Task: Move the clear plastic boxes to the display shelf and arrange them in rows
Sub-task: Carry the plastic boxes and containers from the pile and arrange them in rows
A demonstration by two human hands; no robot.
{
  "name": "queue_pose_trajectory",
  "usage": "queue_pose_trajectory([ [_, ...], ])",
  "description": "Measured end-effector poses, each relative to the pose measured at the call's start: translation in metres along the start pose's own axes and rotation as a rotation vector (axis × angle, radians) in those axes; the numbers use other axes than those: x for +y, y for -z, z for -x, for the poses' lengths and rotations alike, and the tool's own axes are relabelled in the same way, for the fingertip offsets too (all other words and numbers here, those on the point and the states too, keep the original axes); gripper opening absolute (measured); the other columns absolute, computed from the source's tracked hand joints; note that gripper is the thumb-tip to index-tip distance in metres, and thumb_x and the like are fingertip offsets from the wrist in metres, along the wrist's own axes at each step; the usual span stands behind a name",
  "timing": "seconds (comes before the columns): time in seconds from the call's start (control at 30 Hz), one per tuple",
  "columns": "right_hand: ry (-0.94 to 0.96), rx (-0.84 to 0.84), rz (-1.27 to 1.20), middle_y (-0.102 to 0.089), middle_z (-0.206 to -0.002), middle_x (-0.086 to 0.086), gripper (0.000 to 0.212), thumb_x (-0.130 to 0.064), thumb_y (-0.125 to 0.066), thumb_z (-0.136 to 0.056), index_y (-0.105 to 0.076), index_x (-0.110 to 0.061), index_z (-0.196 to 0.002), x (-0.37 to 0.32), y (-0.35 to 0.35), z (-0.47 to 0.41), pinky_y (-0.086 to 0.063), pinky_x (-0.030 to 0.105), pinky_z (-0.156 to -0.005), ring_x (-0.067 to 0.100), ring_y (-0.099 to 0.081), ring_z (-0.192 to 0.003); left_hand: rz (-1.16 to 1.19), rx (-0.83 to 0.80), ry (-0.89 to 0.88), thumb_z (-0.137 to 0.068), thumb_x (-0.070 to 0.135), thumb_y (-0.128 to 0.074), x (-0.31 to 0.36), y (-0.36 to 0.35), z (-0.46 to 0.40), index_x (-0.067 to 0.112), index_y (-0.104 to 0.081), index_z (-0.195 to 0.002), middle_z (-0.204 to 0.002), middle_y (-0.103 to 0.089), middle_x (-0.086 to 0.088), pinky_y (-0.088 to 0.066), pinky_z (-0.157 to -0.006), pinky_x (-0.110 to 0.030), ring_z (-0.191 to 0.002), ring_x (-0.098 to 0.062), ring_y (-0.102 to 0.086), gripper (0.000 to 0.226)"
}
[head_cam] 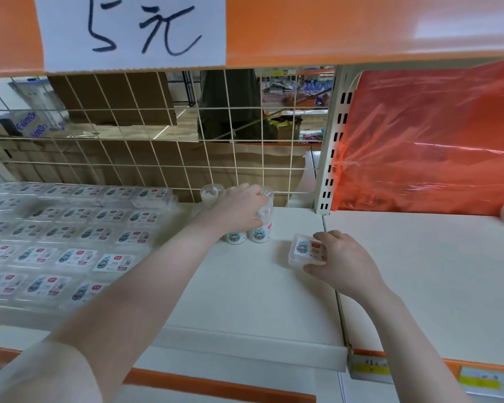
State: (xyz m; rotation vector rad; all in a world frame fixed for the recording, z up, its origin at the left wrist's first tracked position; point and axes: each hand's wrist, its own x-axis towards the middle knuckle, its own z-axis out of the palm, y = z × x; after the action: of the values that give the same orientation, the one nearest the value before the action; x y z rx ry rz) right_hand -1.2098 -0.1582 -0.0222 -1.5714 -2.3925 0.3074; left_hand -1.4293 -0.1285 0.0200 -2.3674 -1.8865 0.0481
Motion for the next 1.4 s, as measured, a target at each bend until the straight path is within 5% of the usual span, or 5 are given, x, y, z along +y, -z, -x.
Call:
queue_pose_trajectory([
  [0.63,0.084,0.032,-0.026,-0.053,-0.118,-0.001,0.057,-0.04,-0.064,-0.078,-0.047,-0.019,-0.129,-0.034,-0.004,0.015,-0.038,0.026,-0.087,0.018,-0.045,-0.113,0.095,0.147,0.184,-0.091,0.036,-0.054,-0.027,-0.002,0.071,0.018,-0.047,-0.132,-0.134,-0.043,0.0,-0.035,-0.095,-0.034,-0.125,-0.021,-0.035,0.045],
  [0.8,0.107,0.039,0.006,-0.052,-0.122,0.0,0.06,-0.041,-0.063,-0.079,-0.045,-0.02,-0.133,-0.088,-0.016,0.022,-0.036,0.026,-0.09,0.019,-0.044,-0.116,0.068,0.222,0.306,-0.088,0.037,-0.057,-0.073,-0.011,0.133,0.017,-0.052,-0.129,-0.129,-0.051,-0.005,-0.04,-0.086,-0.034,-0.117,-0.026,-0.045,0.046],
  [0.97,0.061,0.06,-0.003,-0.051,-0.124,0.0,0.063,-0.041,-0.064,-0.079,-0.044,-0.019,-0.134,-0.164,-0.043,0.034,-0.037,0.028,-0.091,0.02,-0.043,-0.118,0.123,0.233,0.401,-0.092,0.036,-0.052,-0.135,-0.025,0.209,0.016,-0.046,-0.135,-0.141,-0.043,-0.007,-0.033,-0.103,-0.038,-0.128,-0.027,-0.038,0.048],
  [1.4,0.077,0.049,-0.077,-0.053,-0.125,0.005,0.068,-0.035,-0.069,-0.076,-0.045,-0.013,-0.136,-0.357,-0.094,0.022,-0.038,0.03,-0.092,0.023,-0.047,-0.116,0.15,0.248,0.578,-0.095,0.042,-0.046,-0.292,-0.047,0.356,0.012,-0.039,-0.14,-0.143,-0.039,-0.008,-0.029,-0.108,-0.037,-0.133,-0.025,-0.032,0.055],
])
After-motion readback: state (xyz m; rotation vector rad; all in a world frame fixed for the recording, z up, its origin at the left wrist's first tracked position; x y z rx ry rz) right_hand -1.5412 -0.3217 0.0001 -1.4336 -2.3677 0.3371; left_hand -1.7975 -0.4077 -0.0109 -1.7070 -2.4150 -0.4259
